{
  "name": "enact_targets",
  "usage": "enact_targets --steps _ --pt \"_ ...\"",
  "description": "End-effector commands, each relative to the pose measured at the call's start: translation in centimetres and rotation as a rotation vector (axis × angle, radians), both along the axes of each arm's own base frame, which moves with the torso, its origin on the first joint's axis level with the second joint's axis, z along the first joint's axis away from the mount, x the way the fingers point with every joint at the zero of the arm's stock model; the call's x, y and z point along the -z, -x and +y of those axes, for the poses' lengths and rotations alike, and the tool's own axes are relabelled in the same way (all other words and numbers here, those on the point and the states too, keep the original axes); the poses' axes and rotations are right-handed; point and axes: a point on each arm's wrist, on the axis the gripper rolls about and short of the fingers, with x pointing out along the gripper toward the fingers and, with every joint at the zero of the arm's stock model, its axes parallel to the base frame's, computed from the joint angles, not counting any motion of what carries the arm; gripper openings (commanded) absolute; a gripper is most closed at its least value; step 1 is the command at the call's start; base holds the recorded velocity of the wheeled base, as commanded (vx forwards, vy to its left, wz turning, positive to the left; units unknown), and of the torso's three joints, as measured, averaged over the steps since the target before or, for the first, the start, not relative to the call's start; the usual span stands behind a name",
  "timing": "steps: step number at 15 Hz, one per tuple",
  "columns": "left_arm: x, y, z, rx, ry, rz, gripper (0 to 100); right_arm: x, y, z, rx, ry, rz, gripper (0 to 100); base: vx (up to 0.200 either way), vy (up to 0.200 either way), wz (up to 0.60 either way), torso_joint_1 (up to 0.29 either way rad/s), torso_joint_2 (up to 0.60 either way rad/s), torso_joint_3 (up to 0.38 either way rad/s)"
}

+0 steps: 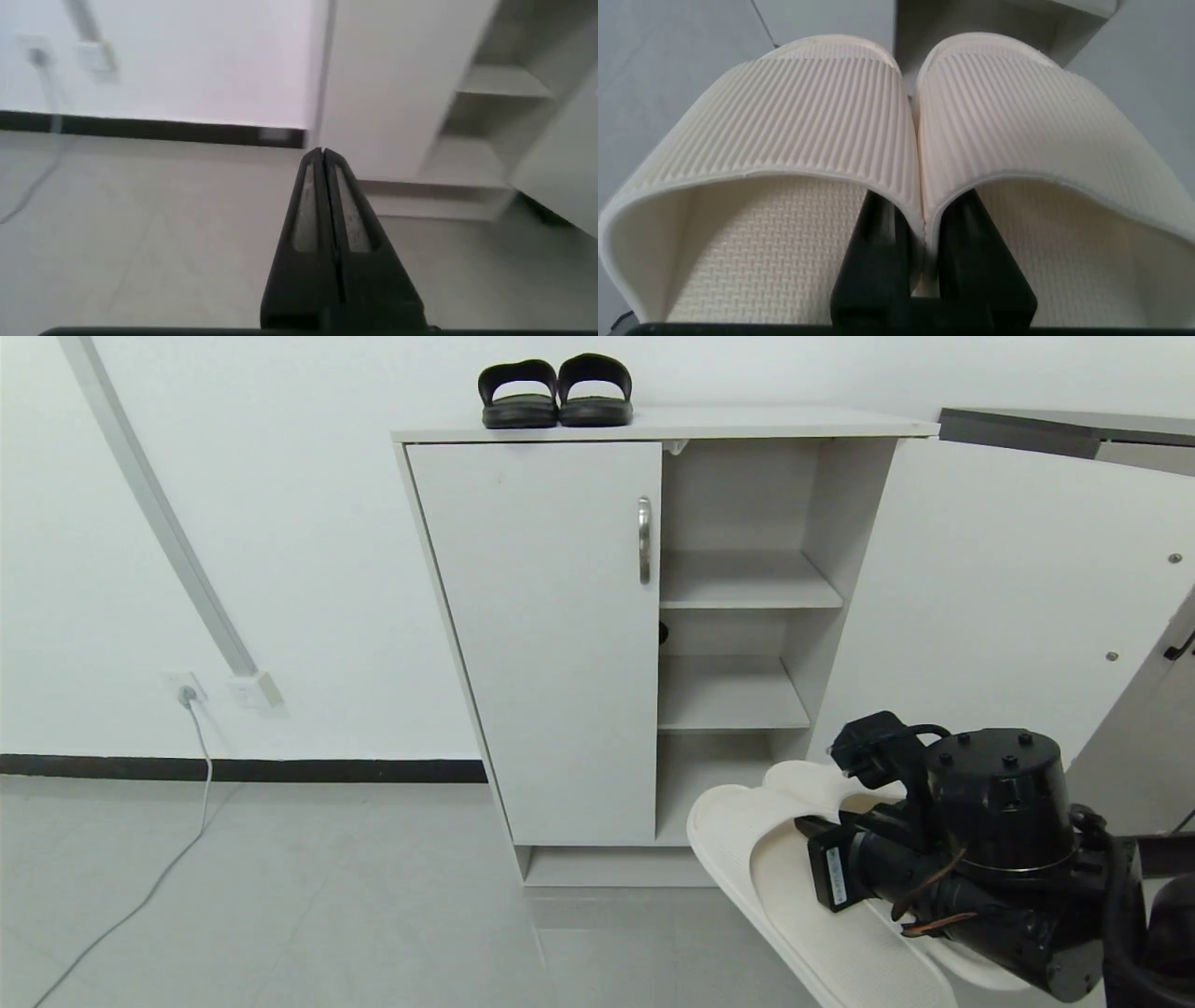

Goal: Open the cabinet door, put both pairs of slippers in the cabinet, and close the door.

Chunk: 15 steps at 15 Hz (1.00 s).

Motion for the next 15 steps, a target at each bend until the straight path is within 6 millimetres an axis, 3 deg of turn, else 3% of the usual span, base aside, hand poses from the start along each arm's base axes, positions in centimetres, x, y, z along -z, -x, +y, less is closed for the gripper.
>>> enact_targets --steps 1,5,8,13,15 --pt "0.4 0.2 -0.1 0.108 -0.013 -0.017 0 0.3 -0.1 0.1 -0.007 0.006 0.007 0 0.0 0.0 0.0 0.0 0.0 0.0" --pt "0.7 0.2 0.0 0.093 -0.119 0.007 0 0.5 0.2 0.8 -0.026 0.009 0.006 0 0.0 0.0 0.0 0.0 0.0 0.0" --pt "0.7 0.2 0.0 0.095 -0.025 0.013 0 -0.1 0.4 1.4 -0.034 -0.015 -0.024 0 0.0 0.0 0.0 0.0 0.0 0.0" --pt "0.7 0.2 0.0 0.122 -0.036 0.012 0 -0.1 -0.6 7.2 0.225 -0.008 -0.135 0 0.0 0.0 0.0 0.0 0.0 0.0" --pt "0.7 0.2 0.0 0.122 -0.036 0.012 0 0.6 -1.6 8.5 0.292 -0.006 -0.149 0 0.0 0.0 0.0 0.0 0.0 0.0"
